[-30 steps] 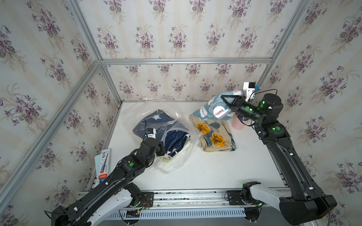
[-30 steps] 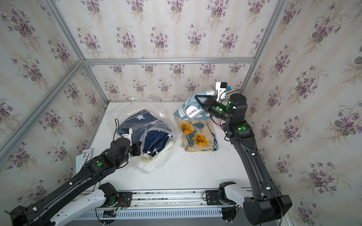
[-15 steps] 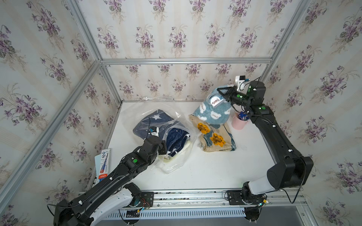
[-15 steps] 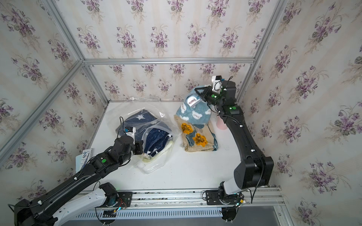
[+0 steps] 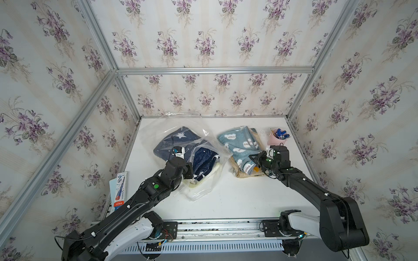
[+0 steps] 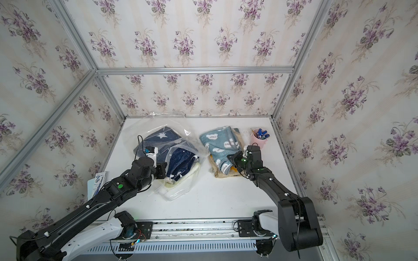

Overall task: Take the blanket out of the vacuum bag
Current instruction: Place the blanket at the center of the board.

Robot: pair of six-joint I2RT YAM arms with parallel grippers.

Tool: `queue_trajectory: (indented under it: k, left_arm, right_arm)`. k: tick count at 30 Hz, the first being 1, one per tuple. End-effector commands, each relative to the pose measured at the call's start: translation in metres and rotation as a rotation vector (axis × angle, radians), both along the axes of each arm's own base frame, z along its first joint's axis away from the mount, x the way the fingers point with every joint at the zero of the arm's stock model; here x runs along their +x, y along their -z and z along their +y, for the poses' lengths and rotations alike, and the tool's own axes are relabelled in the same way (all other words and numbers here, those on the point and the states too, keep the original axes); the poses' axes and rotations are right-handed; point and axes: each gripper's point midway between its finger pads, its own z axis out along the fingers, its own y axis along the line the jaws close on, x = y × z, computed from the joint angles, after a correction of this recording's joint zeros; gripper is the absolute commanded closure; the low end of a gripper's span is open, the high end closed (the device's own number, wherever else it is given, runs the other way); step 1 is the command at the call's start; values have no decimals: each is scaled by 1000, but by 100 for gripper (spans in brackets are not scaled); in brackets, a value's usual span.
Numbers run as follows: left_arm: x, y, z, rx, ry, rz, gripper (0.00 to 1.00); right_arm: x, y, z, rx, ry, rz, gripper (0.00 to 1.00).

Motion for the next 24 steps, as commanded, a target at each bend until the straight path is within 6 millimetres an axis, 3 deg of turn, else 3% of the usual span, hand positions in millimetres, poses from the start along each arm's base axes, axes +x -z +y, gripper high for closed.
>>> queue_trajectory:
  k: [1,7,9,13,17,21,24]
  left_arm:
    - [0,-9,-4,-43,6,-18,100]
    - [-6,-18,1,-63,1,-34,100]
    - [-8,-19,3,-65,0,-35,100]
    - [-10,-19,7,-56,-9,-42,100]
    - [-8,-16,13,-34,-38,-53,100]
    - [-7,-11,26,3,-93,-58,100]
    - [-6,-10,40,19,-155,-70,100]
  right_arm:
    - [12,-15,13,44,-10,-81,100]
    - [4,-17,22,34,-42,-84,100]
    - [-1,-16,22,21,-58,-77,90]
    - [-22,2,17,-47,-96,-21,59]
    - [-49,18,5,-132,-125,30,42]
    - [-63,4,-8,-240,-144,21,37]
    - [-74,-17,-18,-289,-132,-7,37]
